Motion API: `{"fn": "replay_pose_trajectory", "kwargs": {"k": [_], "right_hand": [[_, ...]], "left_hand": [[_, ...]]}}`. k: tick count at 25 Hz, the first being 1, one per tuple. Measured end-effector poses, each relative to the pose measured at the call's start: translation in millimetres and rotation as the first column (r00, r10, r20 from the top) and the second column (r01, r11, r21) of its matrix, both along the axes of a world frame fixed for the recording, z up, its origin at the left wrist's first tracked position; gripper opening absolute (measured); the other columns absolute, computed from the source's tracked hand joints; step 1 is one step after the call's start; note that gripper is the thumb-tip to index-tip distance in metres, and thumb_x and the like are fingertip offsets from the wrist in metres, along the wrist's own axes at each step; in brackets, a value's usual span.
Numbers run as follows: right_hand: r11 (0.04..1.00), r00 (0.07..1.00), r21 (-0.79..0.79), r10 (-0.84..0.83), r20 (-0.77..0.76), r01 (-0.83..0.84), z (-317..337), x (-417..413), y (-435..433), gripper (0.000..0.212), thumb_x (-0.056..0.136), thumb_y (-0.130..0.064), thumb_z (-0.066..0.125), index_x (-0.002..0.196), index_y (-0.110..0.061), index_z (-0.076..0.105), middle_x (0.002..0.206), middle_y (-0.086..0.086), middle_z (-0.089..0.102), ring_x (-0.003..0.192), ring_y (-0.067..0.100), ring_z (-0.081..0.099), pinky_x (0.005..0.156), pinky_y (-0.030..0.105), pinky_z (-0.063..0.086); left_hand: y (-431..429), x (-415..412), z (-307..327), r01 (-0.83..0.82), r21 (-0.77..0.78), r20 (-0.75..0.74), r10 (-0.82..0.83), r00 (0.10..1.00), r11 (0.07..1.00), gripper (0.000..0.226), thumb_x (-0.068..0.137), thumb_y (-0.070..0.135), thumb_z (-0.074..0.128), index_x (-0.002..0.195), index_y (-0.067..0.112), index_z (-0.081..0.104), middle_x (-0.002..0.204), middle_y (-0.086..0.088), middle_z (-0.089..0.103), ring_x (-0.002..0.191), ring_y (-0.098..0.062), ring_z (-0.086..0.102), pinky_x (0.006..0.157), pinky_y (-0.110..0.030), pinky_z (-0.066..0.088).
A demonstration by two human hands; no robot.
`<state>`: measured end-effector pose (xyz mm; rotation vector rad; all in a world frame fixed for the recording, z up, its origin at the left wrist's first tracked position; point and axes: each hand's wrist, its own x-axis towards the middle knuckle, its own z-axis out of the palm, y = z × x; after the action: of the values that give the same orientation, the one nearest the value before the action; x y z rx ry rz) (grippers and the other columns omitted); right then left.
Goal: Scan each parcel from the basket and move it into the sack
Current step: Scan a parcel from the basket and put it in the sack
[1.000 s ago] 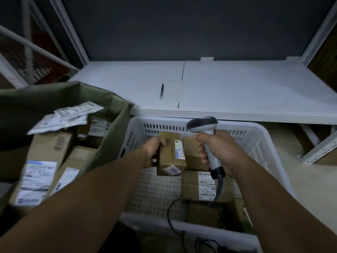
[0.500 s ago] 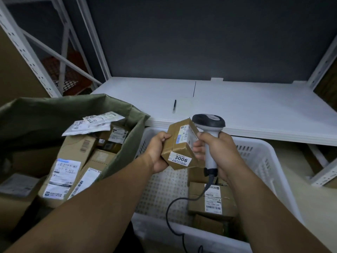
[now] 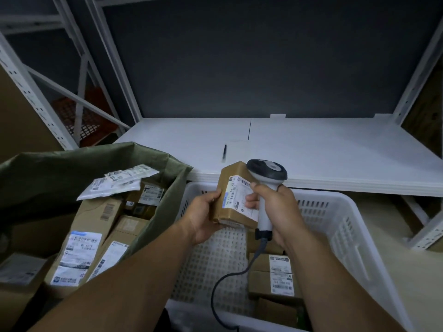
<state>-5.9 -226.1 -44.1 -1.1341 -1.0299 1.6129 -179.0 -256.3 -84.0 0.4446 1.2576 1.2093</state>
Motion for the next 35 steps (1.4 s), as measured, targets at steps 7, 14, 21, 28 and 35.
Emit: {"fn": "replay_pose_trajectory", "kwargs": {"k": [7,14,21,28,35], "right_hand": [[0.999,1.0,-0.025,-0.023,-0.011,0.023,-1,-8,3,0.023,0.093,-0.021,0.071,0.109,-0.005,0.067,0.089,0.016,0.077,0.08,0.027,0.076,0.073,0.046,0.064],[0.999,0.999,-0.048,0.02,-0.03,-0.021,4,-3,-2,0.017,0.095,-0.017,0.068,0.107,-0.005,0.067,0.092,0.017,0.077,0.082,0.028,0.077,0.061,0.036,0.06],[0.999,0.998,-0.011,0.033,-0.051,-0.033,14,-1,-2,0.017,0.095,-0.012,0.068,0.108,-0.002,0.068,0.094,0.018,0.078,0.086,0.027,0.078,0.074,0.039,0.062],[0.987,0.985,0.001,0.161,0.058,-0.161,38,2,-17,0.01,0.095,-0.012,0.066,0.097,-0.002,0.067,0.07,0.013,0.066,0.049,0.019,0.058,0.048,0.029,0.052],[0.952,0.931,-0.059,0.307,0.199,-0.301,55,13,-18,0.014,0.093,-0.018,0.069,0.087,-0.006,0.065,0.06,0.007,0.057,0.044,0.016,0.05,0.046,0.026,0.044]], "left_hand": [[-4,2,9,0.152,0.001,-0.201,-0.149,0.968,0.988,0.06,0.092,0.07,0.051,0.131,0.027,0.067,0.123,-0.007,0.074,0.119,-0.029,0.066,0.104,-0.05,0.048],[-10,4,6,0.246,0.037,-0.117,-0.24,0.964,0.969,0.072,0.067,0.009,0.083,0.133,0.019,0.055,0.125,-0.01,0.072,0.119,-0.031,0.067,0.1,-0.047,0.055],[0,4,-4,0.132,0.045,-0.094,-0.127,0.987,0.99,0.06,0.079,-0.013,0.074,0.132,0.007,0.054,0.124,-0.014,0.071,0.119,-0.029,0.067,0.1,-0.037,0.056],[12,-20,-28,-0.142,0.077,-0.138,0.151,0.979,0.987,0.06,0.075,-0.021,0.07,0.122,0.014,0.056,0.116,-0.009,0.073,0.106,-0.025,0.069,0.078,-0.031,0.06],[26,-52,-69,-0.14,-0.032,-0.14,0.134,0.981,0.99,0.06,0.078,-0.015,0.072,0.127,0.017,0.061,0.122,-0.007,0.073,0.111,-0.026,0.069,0.083,-0.036,0.06]]}}
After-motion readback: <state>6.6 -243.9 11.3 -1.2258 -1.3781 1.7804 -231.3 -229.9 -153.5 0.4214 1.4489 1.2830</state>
